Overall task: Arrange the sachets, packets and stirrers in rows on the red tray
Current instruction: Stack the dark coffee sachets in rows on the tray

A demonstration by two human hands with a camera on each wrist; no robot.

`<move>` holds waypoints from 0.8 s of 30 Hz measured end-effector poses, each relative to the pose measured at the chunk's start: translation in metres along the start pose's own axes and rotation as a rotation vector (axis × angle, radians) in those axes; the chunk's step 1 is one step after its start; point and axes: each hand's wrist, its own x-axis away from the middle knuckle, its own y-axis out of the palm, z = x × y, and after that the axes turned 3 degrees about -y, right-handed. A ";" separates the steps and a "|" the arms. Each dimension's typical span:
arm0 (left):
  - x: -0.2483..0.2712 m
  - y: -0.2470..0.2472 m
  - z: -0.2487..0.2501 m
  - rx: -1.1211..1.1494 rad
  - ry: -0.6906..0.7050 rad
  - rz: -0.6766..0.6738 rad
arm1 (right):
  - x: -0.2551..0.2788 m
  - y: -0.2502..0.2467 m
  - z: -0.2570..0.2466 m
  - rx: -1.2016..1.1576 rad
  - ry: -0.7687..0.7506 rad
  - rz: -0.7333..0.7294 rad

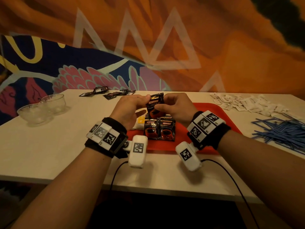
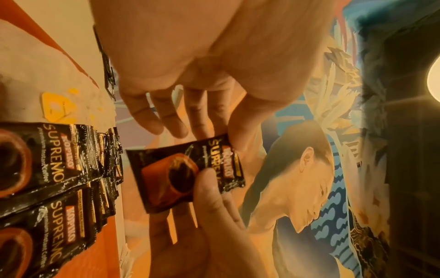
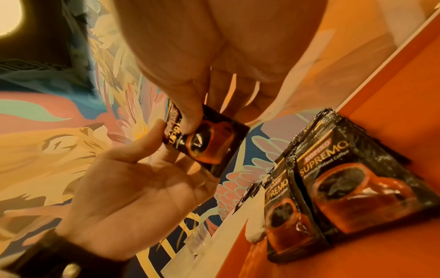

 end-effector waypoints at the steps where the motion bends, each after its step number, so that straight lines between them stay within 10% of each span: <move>1: 0.000 0.001 0.000 0.030 -0.037 -0.008 | 0.000 0.001 0.000 0.007 -0.009 0.002; 6: 0.000 0.006 0.003 0.031 -0.057 -0.009 | -0.001 0.003 0.000 0.030 -0.022 -0.006; 12: -0.002 0.005 -0.002 -0.286 0.277 -0.017 | -0.001 0.001 0.003 0.199 -0.086 -0.002; 24: -0.007 -0.006 -0.011 -0.284 0.159 0.021 | -0.001 -0.005 0.017 0.022 0.117 0.044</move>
